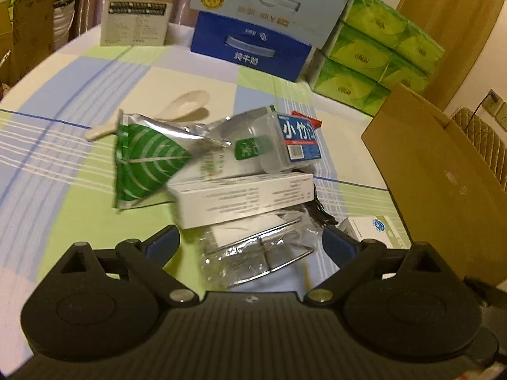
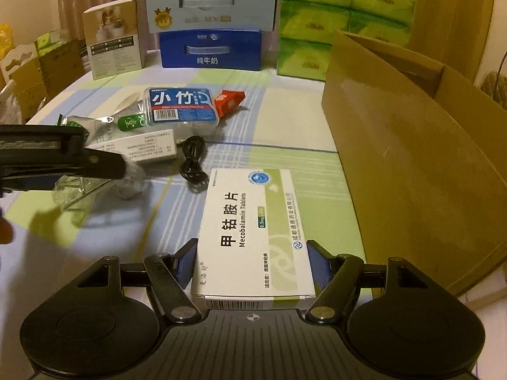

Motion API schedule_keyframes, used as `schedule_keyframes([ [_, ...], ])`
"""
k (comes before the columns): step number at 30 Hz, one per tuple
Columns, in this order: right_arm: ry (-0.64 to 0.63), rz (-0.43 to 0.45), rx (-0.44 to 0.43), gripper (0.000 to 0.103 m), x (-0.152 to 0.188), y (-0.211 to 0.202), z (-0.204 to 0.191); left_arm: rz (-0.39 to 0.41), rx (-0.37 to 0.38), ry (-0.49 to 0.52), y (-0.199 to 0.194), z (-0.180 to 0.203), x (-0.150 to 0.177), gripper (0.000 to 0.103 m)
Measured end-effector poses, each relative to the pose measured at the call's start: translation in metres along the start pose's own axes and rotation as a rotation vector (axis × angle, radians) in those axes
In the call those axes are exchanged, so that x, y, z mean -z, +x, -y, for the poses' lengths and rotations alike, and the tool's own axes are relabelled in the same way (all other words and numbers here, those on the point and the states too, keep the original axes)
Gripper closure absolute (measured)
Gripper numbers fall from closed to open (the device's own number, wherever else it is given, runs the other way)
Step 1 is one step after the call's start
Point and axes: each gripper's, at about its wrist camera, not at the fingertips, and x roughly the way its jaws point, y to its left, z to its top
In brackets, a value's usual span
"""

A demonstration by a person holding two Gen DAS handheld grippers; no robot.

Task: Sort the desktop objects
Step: 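Grasp the Mecobalamin box with the right tool while the left grasps the clear plastic package, then lift the Mecobalamin box with the right tool while the left lifts the clear package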

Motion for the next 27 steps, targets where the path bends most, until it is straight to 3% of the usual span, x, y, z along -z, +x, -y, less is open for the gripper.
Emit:
schedule_keyframes([
  [4, 0.008, 0.001, -0.008, 0.035, 0.001, -0.001, -0.002, -0.025, -0.006, -0.038, 0.014, -0.001, 0.003, 0.017],
  [9, 0.019, -0.009, -0.022, 0.035, 0.004, -0.006, -0.004, -0.047, -0.009, 0.032, 0.003, 0.001, 0.008, 0.028],
  [12, 0.025, -0.022, -0.034, 0.035, 0.010, -0.016, -0.005, -0.068, -0.022, 0.123, -0.013, 0.003, 0.020, 0.028],
  [18, -0.005, -0.030, -0.081, 0.035, 0.030, -0.049, -0.017, -0.122, -0.003, 0.397, -0.055, 0.005, 0.054, 0.027],
  [20, -0.020, -0.029, -0.082, 0.035, 0.038, -0.055, -0.022, -0.122, -0.021, 0.379, -0.066, -0.002, 0.063, 0.023],
  [22, -0.031, -0.032, -0.080, 0.035, 0.043, -0.057, -0.027, -0.114, -0.020, 0.291, -0.077, -0.012, 0.068, 0.015],
  [24, -0.041, -0.036, -0.073, 0.035, 0.045, -0.055, -0.029, -0.087, -0.003, 0.201, -0.087, -0.019, 0.071, 0.013],
  [27, -0.046, -0.031, -0.059, 0.035, 0.046, -0.052, -0.029, -0.020, -0.018, 0.146, -0.093, -0.019, 0.070, 0.012],
])
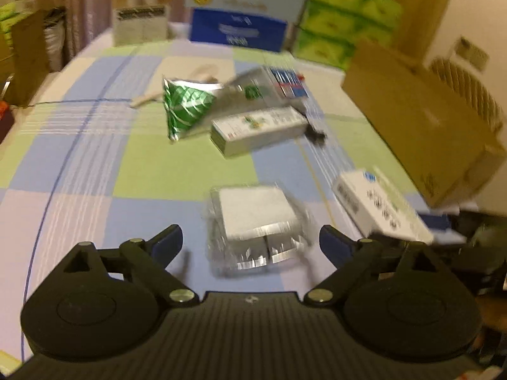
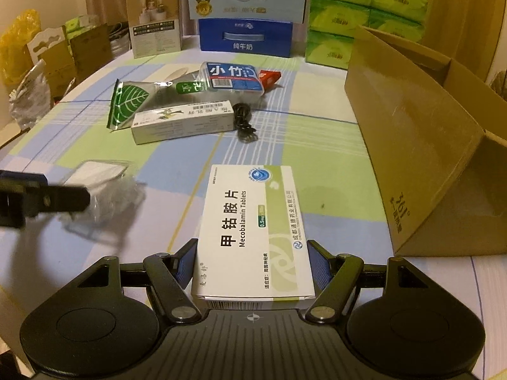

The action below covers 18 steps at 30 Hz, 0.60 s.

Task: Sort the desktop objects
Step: 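Lift the Mecobalamin box with the right tool while the left lifts the clear package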

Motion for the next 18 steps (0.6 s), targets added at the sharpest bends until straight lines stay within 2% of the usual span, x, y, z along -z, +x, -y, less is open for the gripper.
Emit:
schedule_keyframes([
  [5, -0.003, -0.006, 0.018, 0.035, 0.002, 0.005, 0.003, 0.016, -0.012, -0.060, 0.011, 0.003, -0.007, 0.012],
  [13, 0.021, -0.015, 0.023, 0.035, 0.003, 0.006, 0.010, 0.043, -0.058, 0.094, 0.007, 0.033, 0.016, 0.009],
  [18, 0.017, -0.019, 0.022, 0.035, 0.004, 0.007, 0.011, 0.034, -0.076, 0.072, 0.016, 0.039, 0.026, 0.010],
])
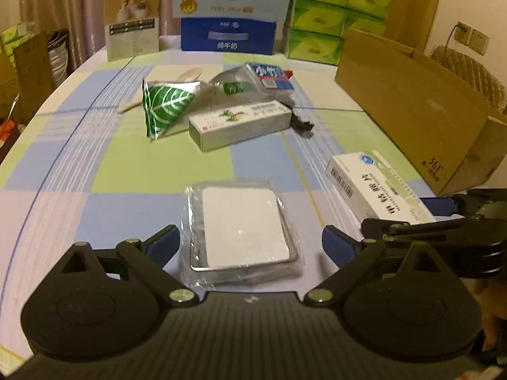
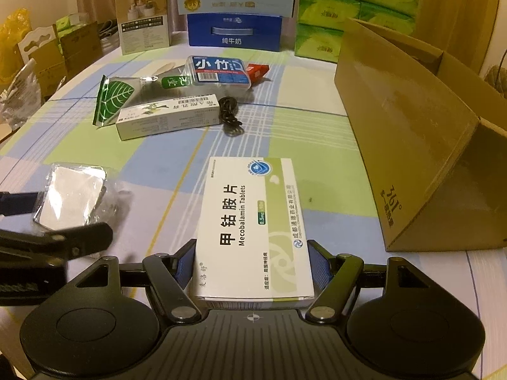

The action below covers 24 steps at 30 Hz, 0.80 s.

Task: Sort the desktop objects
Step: 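Lift the Mecobalamin box with the right tool while the left lifts the clear package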

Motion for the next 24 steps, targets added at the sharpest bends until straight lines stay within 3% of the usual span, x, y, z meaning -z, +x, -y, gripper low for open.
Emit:
schedule_keyframes([
  [7, 0.024, -0.001, -0.005, 0.035, -0.001, 0.000, 0.003, -0.017, -0.056, 0.015, 0.004, -0.005, 0.003, 0.032],
  [12, 0.022, -0.002, -0.004, 0.034, -0.001, 0.001, 0.003, -0.010, -0.074, 0.037, 0.003, -0.007, 0.003, 0.032],
  [16, 0.020, -0.002, -0.002, 0.033, -0.001, 0.001, 0.002, 0.004, -0.100, 0.027, 0.003, -0.006, 0.005, 0.024],
  [23, 0.016, 0.001, 0.012, 0.029, -0.001, 0.004, 0.001, 0.000, -0.114, -0.006, 0.006, -0.008, 0.007, 0.024],
  [24, 0.017, 0.000, 0.012, 0.028, -0.001, 0.005, 0.001, -0.003, -0.113, -0.010, 0.007, -0.009, 0.008, 0.028],
])
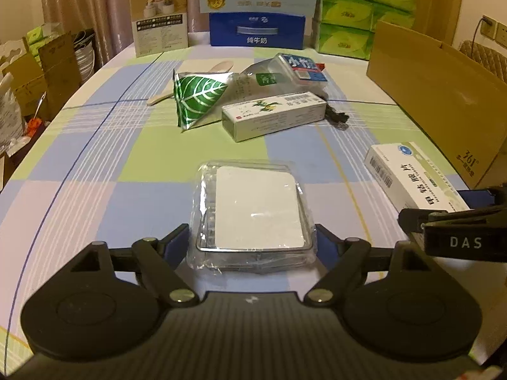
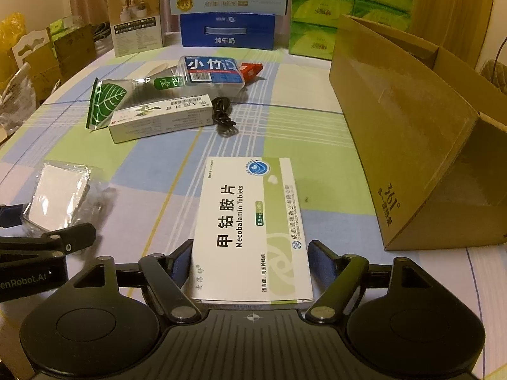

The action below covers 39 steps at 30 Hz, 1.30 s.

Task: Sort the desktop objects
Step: 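Lift the Mecobalamin box with the right tool while the left lifts the clear package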

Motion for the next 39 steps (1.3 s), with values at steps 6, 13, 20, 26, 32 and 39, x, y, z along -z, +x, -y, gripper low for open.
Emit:
schedule_keyframes([
  [6, -0.003, 0.019, 0.000, 0.025, -0.002, 0.001, 0.000, -0.013, -0.003, 0.006, -0.002, -0.004, -0.003, 0.038],
  [13, 0.026, 0.034, -0.023, 0.024, -0.008, 0.007, 0.003, 0.000, 0.003, 0.005, -0.007, -0.006, -0.006, 0.039],
  [20, 0.017, 0.032, -0.013, 0.025, -0.014, 0.016, 0.002, -0.002, 0.015, -0.002, -0.006, -0.007, -0.007, 0.039],
  [26, 0.000, 0.056, -0.007, 0.035, -0.014, 0.009, -0.001, 0.003, 0.021, -0.001, -0.008, -0.006, -0.008, 0.039],
  [32, 0.015, 0.089, -0.030, 0.035, -0.014, -0.003, -0.002, 0.019, 0.023, 0.019, -0.010, -0.002, -0.010, 0.039],
  [39, 0.038, 0.115, -0.035, 0.035, -0.016, -0.018, 0.005, 0.034, 0.043, 0.039, -0.013, 0.006, -0.015, 0.039],
])
